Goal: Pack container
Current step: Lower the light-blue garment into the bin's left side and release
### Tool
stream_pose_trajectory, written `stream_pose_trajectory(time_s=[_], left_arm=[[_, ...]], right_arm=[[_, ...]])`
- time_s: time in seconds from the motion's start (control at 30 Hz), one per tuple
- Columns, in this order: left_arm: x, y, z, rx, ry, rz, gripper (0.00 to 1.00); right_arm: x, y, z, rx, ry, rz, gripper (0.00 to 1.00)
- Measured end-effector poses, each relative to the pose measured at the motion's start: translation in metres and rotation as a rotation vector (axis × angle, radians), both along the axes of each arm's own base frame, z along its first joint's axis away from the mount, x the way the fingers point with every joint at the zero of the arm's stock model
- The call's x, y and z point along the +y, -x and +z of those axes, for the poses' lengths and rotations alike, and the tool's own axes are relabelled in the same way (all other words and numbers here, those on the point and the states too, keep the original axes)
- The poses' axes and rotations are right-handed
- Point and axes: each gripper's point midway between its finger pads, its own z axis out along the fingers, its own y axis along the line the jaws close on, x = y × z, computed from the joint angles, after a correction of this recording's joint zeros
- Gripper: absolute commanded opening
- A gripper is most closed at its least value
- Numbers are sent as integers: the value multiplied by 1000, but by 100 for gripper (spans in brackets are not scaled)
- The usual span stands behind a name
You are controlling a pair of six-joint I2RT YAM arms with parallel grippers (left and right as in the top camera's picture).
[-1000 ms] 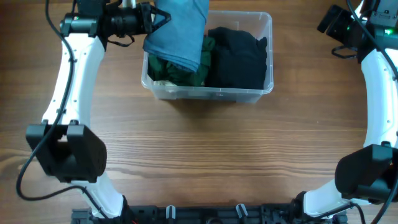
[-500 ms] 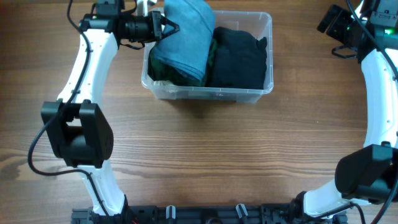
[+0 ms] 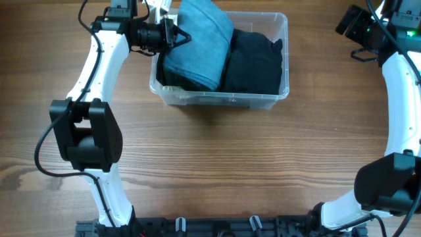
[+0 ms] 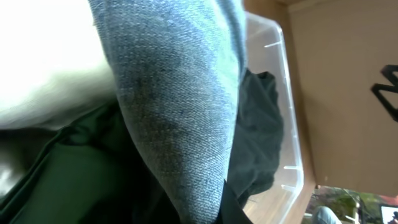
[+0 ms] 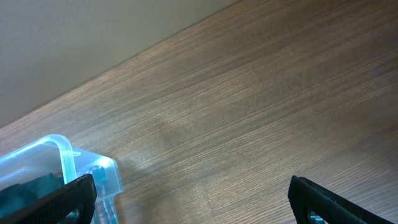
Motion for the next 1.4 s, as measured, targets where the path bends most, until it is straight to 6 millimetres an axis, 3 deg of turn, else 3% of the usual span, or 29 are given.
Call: stream_pose_trajectory(time_s=[0.4, 0.6, 0.73, 0.93, 1.2, 1.3, 1.4], left_arm=[[14, 2, -8, 25, -107, 61, 22], [21, 12, 32, -75, -257, 123, 27], [12, 28, 64, -170, -358, 131, 27], [-9, 37, 66, -242, -516, 132, 28], [-10, 2, 87, -465, -646, 208, 24], [-12, -11, 82, -513, -683, 201, 24], [-15, -21, 64, -528, -729, 163, 22]], right_arm=[[0, 0, 0, 0, 0, 0, 100], [0, 0, 0, 0, 0, 0, 100], [0, 0, 0, 0, 0, 0, 100], [0, 0, 0, 0, 0, 0, 100], [0, 0, 0, 0, 0, 0, 100], [0, 0, 0, 0, 0, 0, 100], [0, 0, 0, 0, 0, 0, 100]])
